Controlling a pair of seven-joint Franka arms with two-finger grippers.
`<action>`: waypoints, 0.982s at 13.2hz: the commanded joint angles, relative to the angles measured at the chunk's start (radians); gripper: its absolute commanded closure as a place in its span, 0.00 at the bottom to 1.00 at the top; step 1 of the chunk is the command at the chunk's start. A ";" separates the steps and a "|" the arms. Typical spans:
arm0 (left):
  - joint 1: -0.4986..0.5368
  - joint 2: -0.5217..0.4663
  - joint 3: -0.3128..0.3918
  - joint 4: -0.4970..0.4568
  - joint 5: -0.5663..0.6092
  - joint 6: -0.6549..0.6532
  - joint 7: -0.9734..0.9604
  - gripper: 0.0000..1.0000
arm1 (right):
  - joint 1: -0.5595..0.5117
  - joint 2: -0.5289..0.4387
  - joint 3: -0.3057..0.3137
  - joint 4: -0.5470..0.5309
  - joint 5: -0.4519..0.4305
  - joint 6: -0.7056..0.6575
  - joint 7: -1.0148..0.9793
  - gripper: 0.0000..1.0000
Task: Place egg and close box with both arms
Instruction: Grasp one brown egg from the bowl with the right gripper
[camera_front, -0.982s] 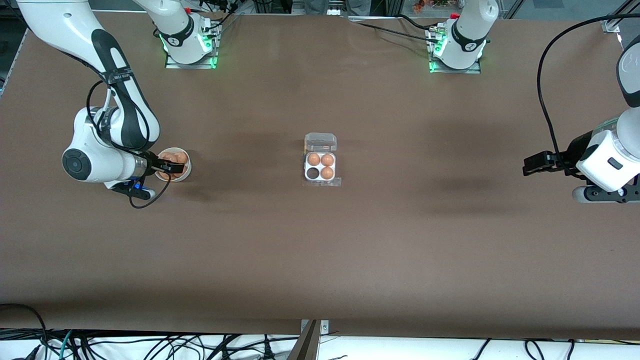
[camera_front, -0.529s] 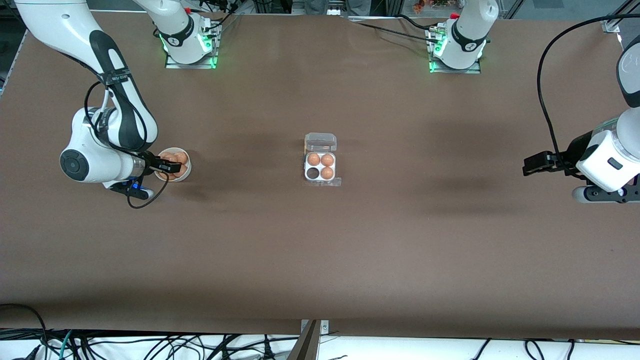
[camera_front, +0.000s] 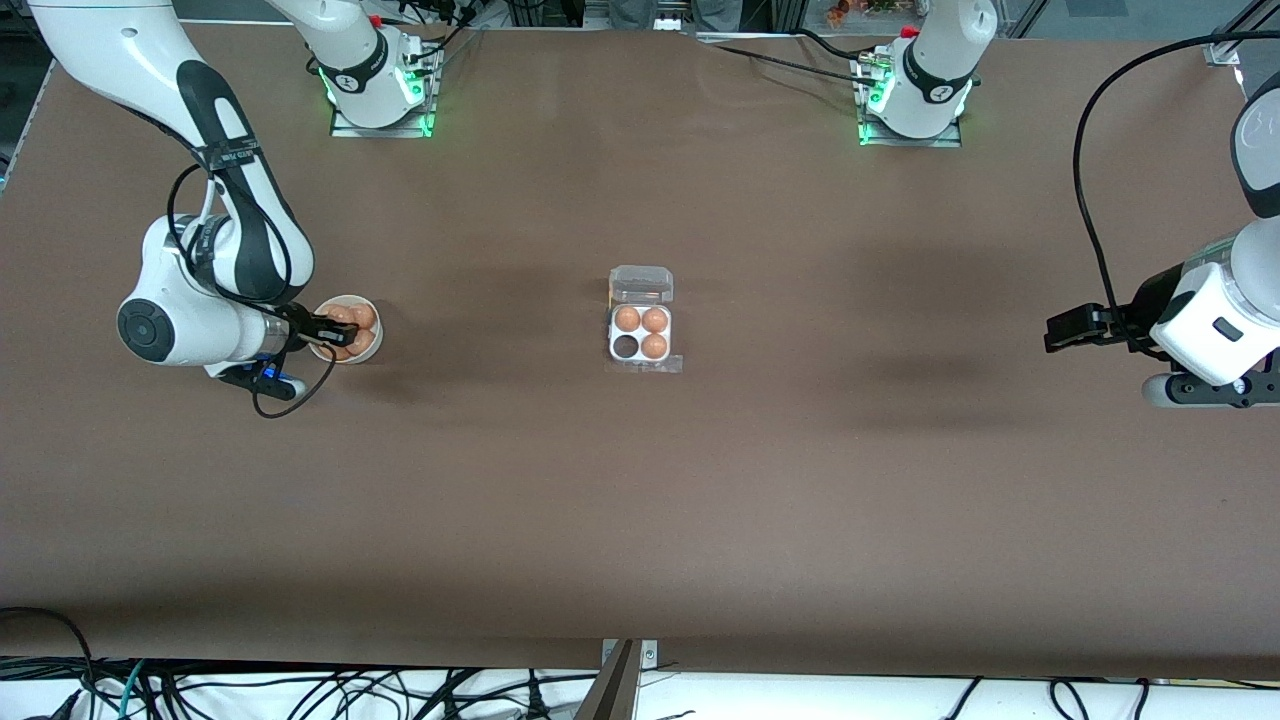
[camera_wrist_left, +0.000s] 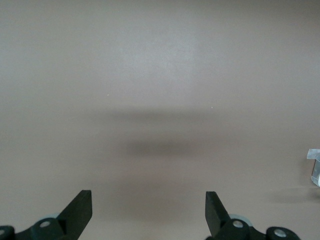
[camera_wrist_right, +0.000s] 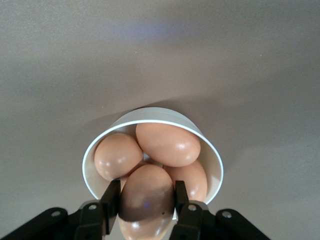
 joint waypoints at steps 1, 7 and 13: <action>0.005 0.011 0.001 0.024 -0.022 -0.009 -0.002 0.00 | -0.006 0.008 0.006 0.021 0.024 -0.015 -0.002 0.76; 0.005 0.011 0.001 0.024 -0.022 -0.009 -0.002 0.00 | -0.008 0.033 0.006 0.118 0.025 -0.135 -0.002 0.84; 0.003 0.011 0.001 0.024 -0.022 -0.009 -0.002 0.00 | -0.008 0.115 0.004 0.318 0.183 -0.333 0.004 0.87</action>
